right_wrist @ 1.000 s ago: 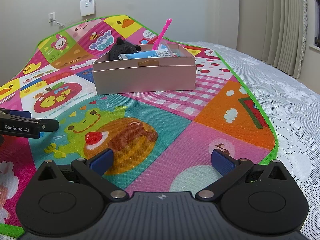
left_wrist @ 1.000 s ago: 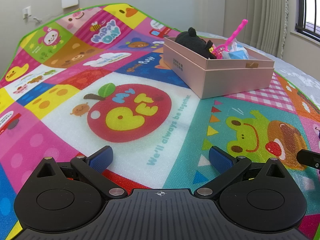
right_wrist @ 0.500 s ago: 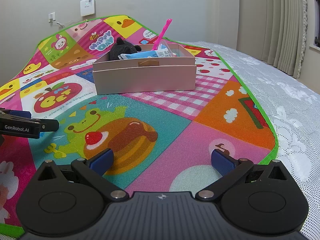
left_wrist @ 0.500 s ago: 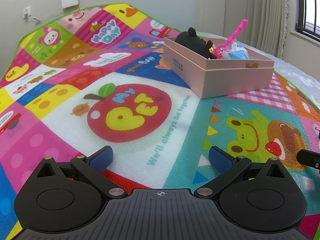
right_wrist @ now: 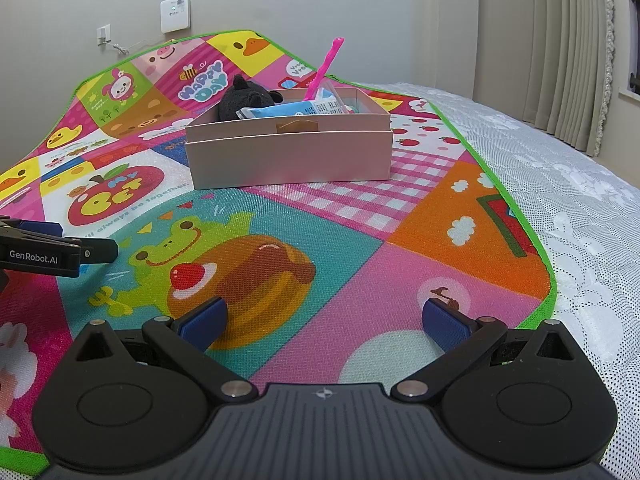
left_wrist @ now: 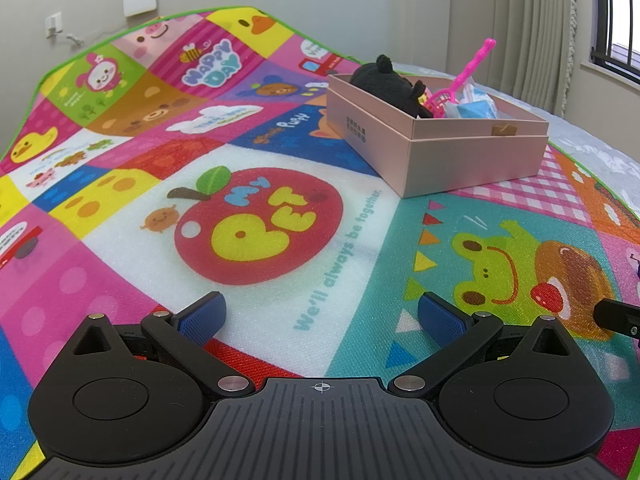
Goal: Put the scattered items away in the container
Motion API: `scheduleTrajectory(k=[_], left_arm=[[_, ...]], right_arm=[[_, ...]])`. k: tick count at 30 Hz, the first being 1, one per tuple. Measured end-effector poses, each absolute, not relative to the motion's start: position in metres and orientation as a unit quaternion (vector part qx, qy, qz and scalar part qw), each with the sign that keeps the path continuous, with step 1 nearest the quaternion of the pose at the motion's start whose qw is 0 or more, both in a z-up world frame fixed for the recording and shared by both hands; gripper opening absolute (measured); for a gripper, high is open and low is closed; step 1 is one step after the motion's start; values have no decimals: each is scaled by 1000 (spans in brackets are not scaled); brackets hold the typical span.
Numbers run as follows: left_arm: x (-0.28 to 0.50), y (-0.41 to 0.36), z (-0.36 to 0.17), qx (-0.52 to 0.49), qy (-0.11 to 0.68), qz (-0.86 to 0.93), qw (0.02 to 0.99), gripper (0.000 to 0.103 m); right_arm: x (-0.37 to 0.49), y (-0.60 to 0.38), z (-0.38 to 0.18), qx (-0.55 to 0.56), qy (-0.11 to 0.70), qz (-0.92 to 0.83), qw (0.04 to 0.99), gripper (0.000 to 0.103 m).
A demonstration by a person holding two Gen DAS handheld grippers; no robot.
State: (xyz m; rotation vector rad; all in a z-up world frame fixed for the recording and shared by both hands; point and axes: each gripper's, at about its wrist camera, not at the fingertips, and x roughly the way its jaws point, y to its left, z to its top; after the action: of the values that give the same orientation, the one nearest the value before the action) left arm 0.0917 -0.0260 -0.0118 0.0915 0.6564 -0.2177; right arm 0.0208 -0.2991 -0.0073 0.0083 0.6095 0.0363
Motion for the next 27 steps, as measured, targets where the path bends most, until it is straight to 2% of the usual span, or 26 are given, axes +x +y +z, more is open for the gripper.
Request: scheduleTrajectory(k=[17,27], left_arm=[[92,-30,-11,60,316,-103,941,103],[75,-26,-8,52,339,-107,933,103]], right_arm=[[21,-299,-7,4,300,18,954,103],[21,-299,-7,4,300,18,954,103]])
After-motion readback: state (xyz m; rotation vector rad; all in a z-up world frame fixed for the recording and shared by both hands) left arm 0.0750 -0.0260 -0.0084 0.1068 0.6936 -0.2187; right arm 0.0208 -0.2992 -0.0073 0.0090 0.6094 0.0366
